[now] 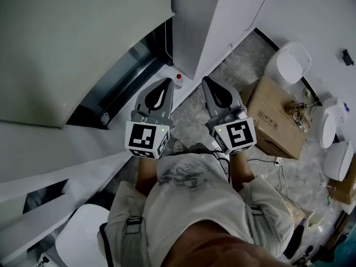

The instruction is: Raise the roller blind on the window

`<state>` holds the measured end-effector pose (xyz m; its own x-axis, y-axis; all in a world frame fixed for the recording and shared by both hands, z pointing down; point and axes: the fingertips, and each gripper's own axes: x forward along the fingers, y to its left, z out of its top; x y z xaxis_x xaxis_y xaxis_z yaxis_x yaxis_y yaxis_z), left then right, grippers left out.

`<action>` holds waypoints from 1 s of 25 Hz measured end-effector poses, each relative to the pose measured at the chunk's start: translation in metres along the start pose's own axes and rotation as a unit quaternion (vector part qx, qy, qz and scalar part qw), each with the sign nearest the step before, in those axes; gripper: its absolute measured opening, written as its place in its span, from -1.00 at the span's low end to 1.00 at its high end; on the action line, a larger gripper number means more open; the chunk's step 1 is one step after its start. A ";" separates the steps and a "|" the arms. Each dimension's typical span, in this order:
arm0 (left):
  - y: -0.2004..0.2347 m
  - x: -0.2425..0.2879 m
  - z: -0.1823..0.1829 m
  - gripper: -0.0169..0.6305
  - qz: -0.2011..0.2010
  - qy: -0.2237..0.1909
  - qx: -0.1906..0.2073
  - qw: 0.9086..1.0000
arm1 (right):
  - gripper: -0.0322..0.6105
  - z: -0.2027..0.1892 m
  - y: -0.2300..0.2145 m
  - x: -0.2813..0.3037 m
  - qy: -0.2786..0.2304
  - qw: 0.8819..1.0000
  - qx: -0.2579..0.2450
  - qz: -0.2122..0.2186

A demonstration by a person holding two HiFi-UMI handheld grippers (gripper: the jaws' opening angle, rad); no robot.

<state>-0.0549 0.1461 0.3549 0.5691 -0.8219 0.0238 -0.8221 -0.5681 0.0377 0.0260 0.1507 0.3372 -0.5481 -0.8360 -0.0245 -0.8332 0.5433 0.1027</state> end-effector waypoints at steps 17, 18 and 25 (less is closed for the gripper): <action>0.037 0.072 -0.004 -0.93 0.033 0.009 -0.004 0.999 | -0.87 -0.018 -0.053 0.065 0.022 0.999 0.007 0.034; 0.039 0.079 -0.004 -0.93 0.036 0.010 -0.005 0.999 | -0.87 -0.020 -0.058 0.068 0.024 0.999 0.009 0.037; 0.041 0.116 -0.001 -0.93 0.064 0.013 -0.008 0.998 | -0.87 -0.023 -0.091 0.087 0.006 0.998 0.020 0.067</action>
<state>-0.0231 0.0277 0.3602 0.4604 -0.8861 0.0544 -0.8875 -0.4581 0.0495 0.0558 0.0273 0.3484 -0.6536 -0.7568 -0.0016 -0.7553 0.6522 0.0652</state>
